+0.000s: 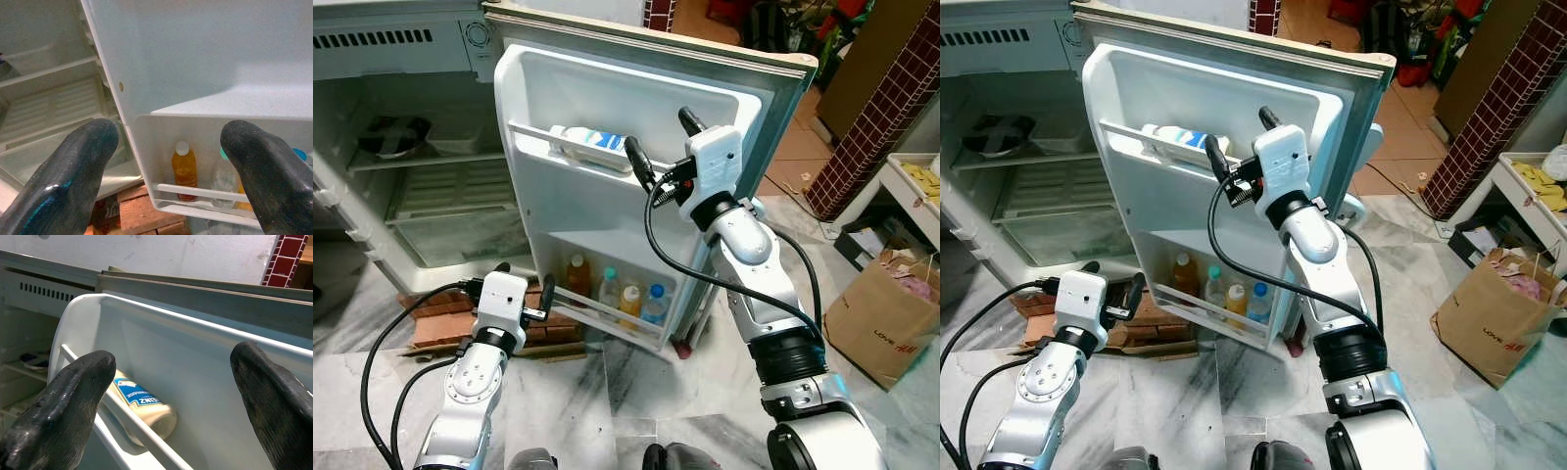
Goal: Restocking fridge
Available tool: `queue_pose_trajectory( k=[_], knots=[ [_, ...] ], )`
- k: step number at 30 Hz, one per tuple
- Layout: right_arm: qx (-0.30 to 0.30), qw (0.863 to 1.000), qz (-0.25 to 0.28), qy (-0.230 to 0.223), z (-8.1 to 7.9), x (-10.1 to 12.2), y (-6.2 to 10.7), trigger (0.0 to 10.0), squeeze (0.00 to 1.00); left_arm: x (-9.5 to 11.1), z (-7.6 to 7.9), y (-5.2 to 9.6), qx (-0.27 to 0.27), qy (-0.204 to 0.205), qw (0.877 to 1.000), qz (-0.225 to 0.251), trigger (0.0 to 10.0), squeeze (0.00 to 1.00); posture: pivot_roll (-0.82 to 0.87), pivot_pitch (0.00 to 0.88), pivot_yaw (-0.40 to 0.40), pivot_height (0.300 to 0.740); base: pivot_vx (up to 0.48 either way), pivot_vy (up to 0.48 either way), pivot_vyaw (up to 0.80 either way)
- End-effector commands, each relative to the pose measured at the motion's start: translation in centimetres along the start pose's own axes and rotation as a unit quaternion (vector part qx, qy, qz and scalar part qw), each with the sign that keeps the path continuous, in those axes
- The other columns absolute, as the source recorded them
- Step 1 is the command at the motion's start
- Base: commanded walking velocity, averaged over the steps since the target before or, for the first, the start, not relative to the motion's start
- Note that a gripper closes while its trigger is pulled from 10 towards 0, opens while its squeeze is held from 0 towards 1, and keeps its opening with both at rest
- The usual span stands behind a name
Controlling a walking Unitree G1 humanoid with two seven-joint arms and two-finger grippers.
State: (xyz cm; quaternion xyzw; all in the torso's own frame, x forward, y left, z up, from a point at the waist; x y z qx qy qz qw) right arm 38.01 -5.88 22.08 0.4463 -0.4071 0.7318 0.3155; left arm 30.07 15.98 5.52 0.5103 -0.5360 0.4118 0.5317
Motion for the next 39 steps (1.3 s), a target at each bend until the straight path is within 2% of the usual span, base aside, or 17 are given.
queue_pose_trajectory(
  k=[1,5,11,13,15,17,18,19,20,21,22,23,24,26,34,35,39],
  knots=[
    [-0.013,1.0,0.008,0.005,0.6,0.4,0.0,10.0,1.0,-0.2,0.1,0.0,-0.003,-0.002,1.0,-0.006,10.0,0.0,0.11,0.048,-0.046,0.74,0.0,0.0,0.0],
    [-0.03,0.999,0.013,0.005,1.2,0.5,0.4,10.0,1.0,0.0,0.1,0.0,-0.001,0.0,1.0,-0.001,10.0,0.0,0.11,0.049,-0.048,0.74,0.0,0.0,0.0],
    [-0.088,0.996,0.011,-0.031,2.6,-0.4,3.0,10.0,1.0,0.3,-0.3,0.0,0.01,-0.002,1.0,0.007,10.0,0.0,0.11,0.04,-0.055,0.74,0.0,0.0,0.0],
    [-0.074,0.993,-0.01,-0.093,1.7,-1.8,4.5,10.0,1.0,0.4,-0.4,0.0,0.018,-0.006,1.0,0.009,10.0,0.0,0.11,0.039,-0.051,0.74,0.0,0.0,0.0],
    [-0.024,0.989,-0.024,-0.146,-0.1,-2.6,5.7,10.0,1.0,0.5,-0.4,0.0,0.02,-0.011,1.0,0.011,10.0,0.0,0.1,0.039,-0.048,0.74,0.0,0.0,0.0],
    [0.043,0.982,-0.036,-0.179,-2.3,-2.9,6.6,10.0,1.0,0.5,-0.3,-0.1,0.022,-0.015,1.0,0.012,10.0,0.0,0.1,0.041,-0.045,0.74,0.0,0.0,0.0],
    [0.043,0.982,-0.036,-0.179,-2.3,-2.9,6.6,10.0,1.0,0.5,-0.3,-0.1,0.022,-0.015,1.0,0.012,10.0,0.0,0.1,0.041,-0.045,0.74,0.0,0.0,0.0],
    [0.098,0.976,-0.039,-0.189,-3.9,-2.9,7.4,10.0,1.0,0.5,-0.3,-0.1,0.023,-0.016,1.0,0.012,10.0,0.0,0.09,0.043,-0.043,0.74,0.0,0.0,0.0],
    [0.202,0.959,-0.063,-0.189,-6.9,-3.5,9.8,10.0,0.95,0.5,-0.4,-0.2,0.023,-0.016,1.0,0.01,10.0,0.0,0.09,0.044,-0.044,0.74,0.0,0.0,0.0],
    [0.235,0.951,-0.079,-0.182,-7.9,-4.0,10.9,10.0,0.85,0.5,-0.4,-0.3,0.023,-0.016,1.0,0.01,10.0,0.0,0.09,0.044,-0.044,0.74,0.0,0.0,0.0],
    [0.255,0.944,-0.094,-0.189,-8.5,-4.5,11.8,10.0,0.42,0.5,-0.4,-0.3,0.023,-0.016,1.0,0.009,10.0,0.0,0.09,0.046,-0.046,0.74,0.0,-0.259,0.0],
    [0.267,0.937,-0.109,-0.196,-8.9,-5.0,12.5,10.0,0.06,0.5,-0.4,-0.4,0.024,-0.016,1.0,0.009,10.0,0.0,0.09,0.05,-0.049,0.74,0.0,-0.259,0.0],
    [0.274,0.932,-0.12,-0.203,-9.1,-5.4,13.0,10.0,0.0,0.5,-0.4,-0.4,0.026,-0.017,0.999,0.009,10.0,0.0,0.09,0.052,-0.049,0.74,0.0,-0.266,0.0],
    [0.274,0.928,-0.136,-0.21,-8.8,-6.1,13.5,10.0,0.0,0.5,-0.5,-0.4,0.029,-0.019,0.999,0.008,10.0,0.0,0.09,0.055,-0.05,0.74,0.0,-0.332,0.0],
    [0.228,0.935,-0.183,-0.202,-5.9,-8.9,13.8,10.0,0.0,0.4,-0.4,-0.2,0.031,-0.021,0.999,0.005,10.0,0.0,0.1,0.046,-0.05,0.74,0.0,-0.454,0.0],
    [0.211,0.938,-0.191,-0.198,-4.9,-9.6,14.0,10.0,0.0,0.3,-0.3,-0.2,0.031,-0.021,0.999,0.004,10.0,0.0,0.1,0.043,-0.05,0.74,0.0,-0.458,0.0],
    [0.208,0.936,-0.212,-0.19,-4.0,-10.7,14.7,10.0,0.0,0.3,-0.1,-0.2,0.029,-0.02,0.999,0.004,10.0,0.0,0.1,0.043,-0.049,0.74,0.0,-0.467,0.0]
  ],
)
Point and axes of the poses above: a point about 5 cm out from each wrist's last joint towards the gripper, its own y axis pointing back from the gripper into the wrist, its own x axis along the axis of the wrist's last joint, z = x × y, the point moved 5 cm from there along -y, pointing out of the wrist towards the gripper, and after that the axes turned 5 degrees about y, right-handed, at the moved point
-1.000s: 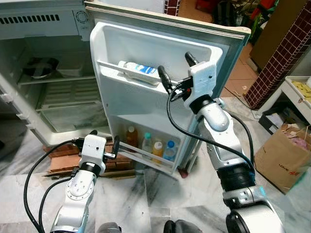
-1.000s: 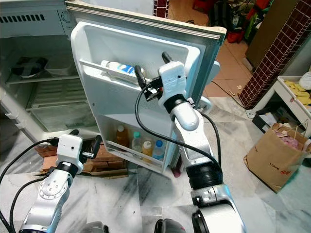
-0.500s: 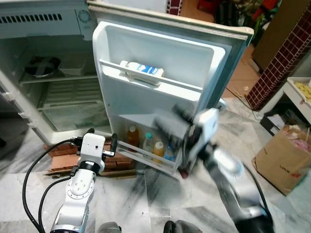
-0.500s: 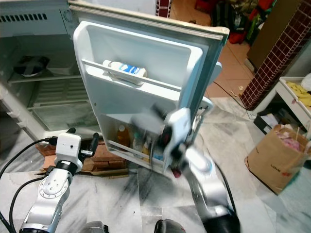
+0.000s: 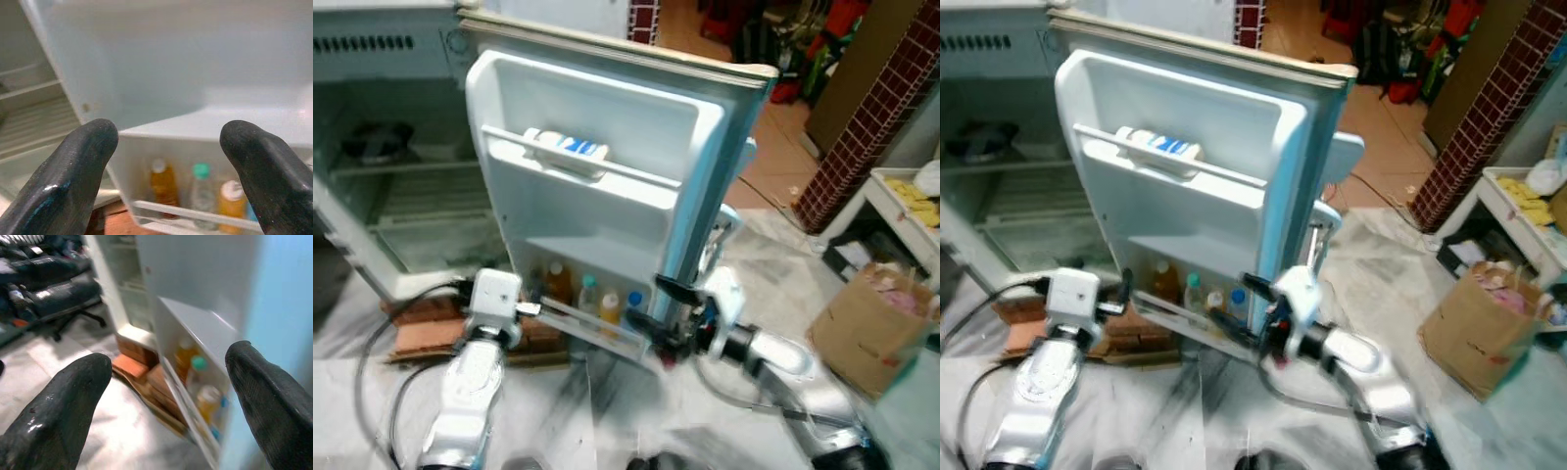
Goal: Restocking fridge
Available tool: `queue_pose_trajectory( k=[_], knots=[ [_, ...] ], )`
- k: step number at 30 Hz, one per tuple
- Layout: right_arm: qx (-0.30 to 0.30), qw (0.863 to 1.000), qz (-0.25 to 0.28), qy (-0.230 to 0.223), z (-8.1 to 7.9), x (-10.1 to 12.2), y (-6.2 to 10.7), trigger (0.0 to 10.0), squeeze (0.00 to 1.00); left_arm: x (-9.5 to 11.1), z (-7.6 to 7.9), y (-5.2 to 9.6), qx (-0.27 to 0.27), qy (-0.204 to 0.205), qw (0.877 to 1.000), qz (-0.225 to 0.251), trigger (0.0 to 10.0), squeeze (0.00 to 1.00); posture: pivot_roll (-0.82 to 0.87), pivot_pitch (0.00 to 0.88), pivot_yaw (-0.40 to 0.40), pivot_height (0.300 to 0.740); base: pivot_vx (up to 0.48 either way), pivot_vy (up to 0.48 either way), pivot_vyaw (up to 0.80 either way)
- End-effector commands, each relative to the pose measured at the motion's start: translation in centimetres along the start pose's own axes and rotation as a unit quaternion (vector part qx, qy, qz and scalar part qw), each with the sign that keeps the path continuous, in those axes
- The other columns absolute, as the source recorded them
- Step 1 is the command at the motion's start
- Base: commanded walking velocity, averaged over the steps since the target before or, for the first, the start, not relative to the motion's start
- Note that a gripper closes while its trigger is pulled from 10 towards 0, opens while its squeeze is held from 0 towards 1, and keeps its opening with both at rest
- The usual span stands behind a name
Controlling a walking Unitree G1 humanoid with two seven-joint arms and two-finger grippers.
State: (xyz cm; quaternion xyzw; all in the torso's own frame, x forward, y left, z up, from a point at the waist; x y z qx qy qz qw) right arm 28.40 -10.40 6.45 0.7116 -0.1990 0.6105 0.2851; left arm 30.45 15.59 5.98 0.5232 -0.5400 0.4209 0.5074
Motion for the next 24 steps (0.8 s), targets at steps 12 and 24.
queue_pose_trajectory(
  k=[12,24],
  knots=[
    [0.029,0.999,-0.019,0.037,0.4,-0.8,0.4,10.0,0.0,-0.3,-0.4,0.6,0.009,0.003,1.0,-0.006,10.0,0.0,0.1,0.047,-0.044,0.74,0.0,-0.307,0.33],
    [-0.093,0.989,-0.002,0.115,5.0,1.6,-1.3,10.0,0.0,-1.1,-2.1,0.8,0.054,0.012,0.998,-0.03,10.0,0.0,0.11,0.042,-0.043,0.74,0.0,0.0,0.8]
  ],
)
Point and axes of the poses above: a point about 5 cm out from each wrist's last joint towards the gripper, its own y axis pointing back from the gripper into the wrist, its own x axis along the axis of the wrist's last joint, z = x × y, the point moved 5 cm from there along -y, pointing out of the wrist towards the gripper, and after that the axes turned 5 degrees about y, right-handed, at the moved point
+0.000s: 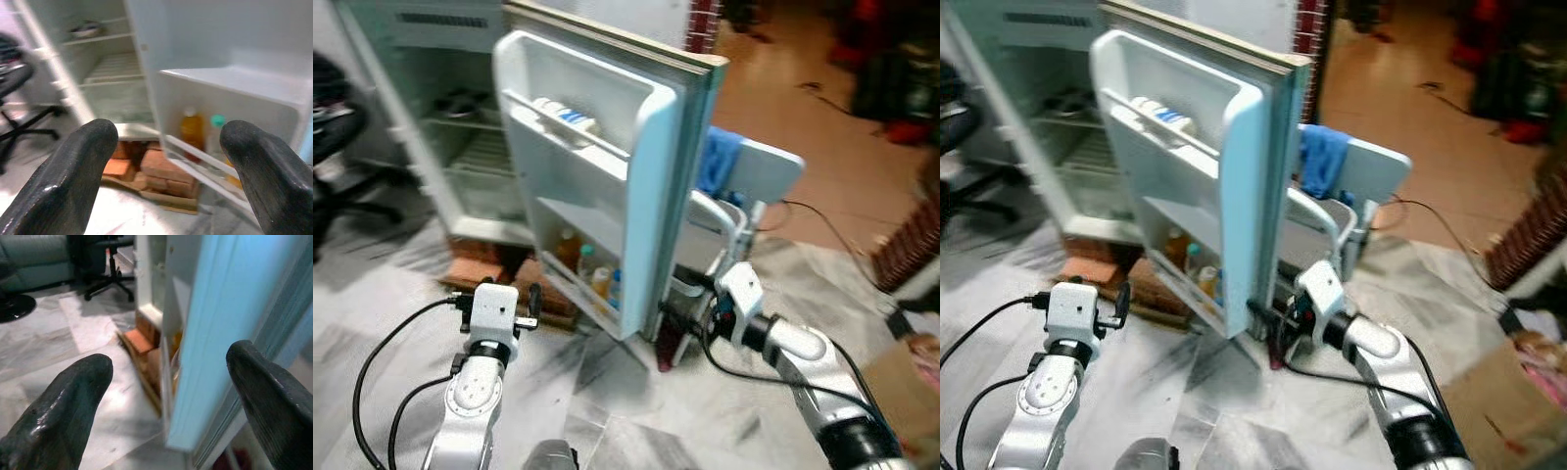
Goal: Restocking fridge
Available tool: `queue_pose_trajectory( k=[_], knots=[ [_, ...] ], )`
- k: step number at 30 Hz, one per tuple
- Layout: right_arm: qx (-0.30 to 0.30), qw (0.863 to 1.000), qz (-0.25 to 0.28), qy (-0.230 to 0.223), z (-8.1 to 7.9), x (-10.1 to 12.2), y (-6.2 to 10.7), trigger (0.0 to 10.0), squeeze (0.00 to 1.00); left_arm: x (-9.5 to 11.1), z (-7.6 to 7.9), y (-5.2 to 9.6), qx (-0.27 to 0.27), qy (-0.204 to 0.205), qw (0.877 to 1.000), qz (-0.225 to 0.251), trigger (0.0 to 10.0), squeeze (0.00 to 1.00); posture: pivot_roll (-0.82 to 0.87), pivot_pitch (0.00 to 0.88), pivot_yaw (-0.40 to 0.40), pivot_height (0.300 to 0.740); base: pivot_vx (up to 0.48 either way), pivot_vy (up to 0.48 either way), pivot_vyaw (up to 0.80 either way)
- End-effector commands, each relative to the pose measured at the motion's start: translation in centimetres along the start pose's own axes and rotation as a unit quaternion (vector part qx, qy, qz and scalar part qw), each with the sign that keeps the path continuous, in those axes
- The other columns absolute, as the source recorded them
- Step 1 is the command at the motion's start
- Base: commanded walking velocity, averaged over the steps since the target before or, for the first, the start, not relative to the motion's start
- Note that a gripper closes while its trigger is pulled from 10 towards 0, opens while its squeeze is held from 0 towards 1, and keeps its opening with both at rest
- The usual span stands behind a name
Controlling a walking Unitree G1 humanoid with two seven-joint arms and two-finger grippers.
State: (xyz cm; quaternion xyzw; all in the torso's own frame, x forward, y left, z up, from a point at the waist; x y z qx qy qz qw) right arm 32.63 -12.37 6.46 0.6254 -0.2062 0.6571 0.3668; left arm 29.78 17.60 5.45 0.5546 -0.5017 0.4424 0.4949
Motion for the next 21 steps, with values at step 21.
queue_pose_trajectory(
  k=[21],
  knots=[
    [-0.295,0.95,0.068,-0.073,8.1,6.2,-3.0,10.0,0.0,-0.3,-0.5,-0.7,0.002,-0.003,1.0,-0.016,10.0,0.0,0.11,0.04,-0.037,0.74,0.0,0.0,0.2]
  ],
)
Point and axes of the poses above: a point about 5 cm out from each wrist's last joint towards the gripper, its own y axis pointing back from the gripper into the wrist, its own x axis along the axis of the wrist's last joint, z = x × y, the point moved 5 cm from there along -y, pointing out of the wrist towards the gripper, and after that the axes turned 5 degrees about y, right-handed, at the moved point
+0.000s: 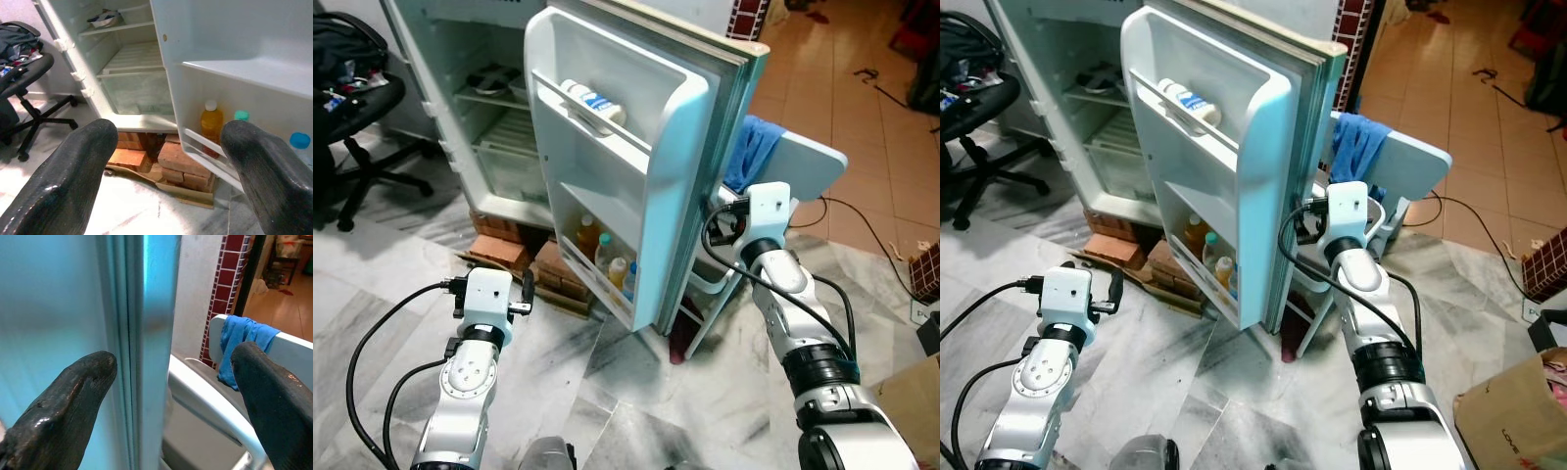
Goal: Restocking fridge
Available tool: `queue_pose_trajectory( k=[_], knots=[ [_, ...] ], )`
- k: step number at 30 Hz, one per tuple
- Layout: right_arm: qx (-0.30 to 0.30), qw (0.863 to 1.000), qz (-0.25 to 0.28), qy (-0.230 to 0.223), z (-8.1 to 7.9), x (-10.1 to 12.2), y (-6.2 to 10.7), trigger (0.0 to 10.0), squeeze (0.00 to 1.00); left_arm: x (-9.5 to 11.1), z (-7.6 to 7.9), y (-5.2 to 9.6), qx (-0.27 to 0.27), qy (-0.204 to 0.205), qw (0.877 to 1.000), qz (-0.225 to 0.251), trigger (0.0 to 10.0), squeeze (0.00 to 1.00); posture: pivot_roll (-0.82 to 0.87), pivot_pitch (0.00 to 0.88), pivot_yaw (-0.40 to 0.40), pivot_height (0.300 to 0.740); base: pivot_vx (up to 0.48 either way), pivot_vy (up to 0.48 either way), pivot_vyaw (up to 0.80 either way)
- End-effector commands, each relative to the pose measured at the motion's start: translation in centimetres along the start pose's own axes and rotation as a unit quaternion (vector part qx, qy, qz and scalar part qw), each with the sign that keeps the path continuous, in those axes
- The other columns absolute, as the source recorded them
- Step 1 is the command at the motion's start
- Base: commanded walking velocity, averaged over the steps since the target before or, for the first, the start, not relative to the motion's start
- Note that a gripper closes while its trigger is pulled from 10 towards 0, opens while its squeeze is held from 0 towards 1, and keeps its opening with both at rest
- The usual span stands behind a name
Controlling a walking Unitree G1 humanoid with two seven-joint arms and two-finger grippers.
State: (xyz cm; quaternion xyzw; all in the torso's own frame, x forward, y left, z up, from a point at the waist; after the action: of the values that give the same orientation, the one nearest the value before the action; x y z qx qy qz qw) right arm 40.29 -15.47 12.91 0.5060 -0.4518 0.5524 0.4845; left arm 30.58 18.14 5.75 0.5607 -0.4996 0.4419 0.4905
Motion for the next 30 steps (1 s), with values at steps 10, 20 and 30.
queue_pose_trajectory(
  k=[10,20,30],
  knots=[
    [0.105,0.986,0.071,-0.11,-5.8,5.6,-2.7,10.0,0.0,-0.6,0.6,0.0,-0.017,0.004,1.0,-0.015,10.0,0.0,0.13,0.038,-0.04,0.74,0.0,0.0,0.0],
    [0.523,0.815,0.125,-0.216,-14.8,9.9,9.0,10.0,0.0,-0.8,0.5,0.4,-0.022,0.005,1.0,-0.015,10.0,0.0,0.12,0.048,-0.044,0.74,0.0,0.0,0.0],
    [0.557,0.804,0.041,-0.205,-12.6,5.9,12.8,10.0,0.0,-1.2,0.5,0.7,-0.029,0.003,0.999,-0.022,10.0,0.0,0.11,0.048,-0.038,0.74,0.0,0.0,0.0]
  ],
)
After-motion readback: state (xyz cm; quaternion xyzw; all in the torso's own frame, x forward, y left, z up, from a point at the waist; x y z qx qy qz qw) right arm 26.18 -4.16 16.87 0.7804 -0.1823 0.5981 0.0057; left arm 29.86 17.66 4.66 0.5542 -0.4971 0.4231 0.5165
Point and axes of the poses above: a point about 5 cm out from each wrist's last joint towards the gripper, its own y axis pointing back from the gripper into the wrist, its own x axis along the axis of the wrist's last joint, z = x × y, the point moved 5 cm from there along -y, pointing out of the wrist towards the gripper, and after that the axes turned 5 degrees about y, right-handed, at the moved point
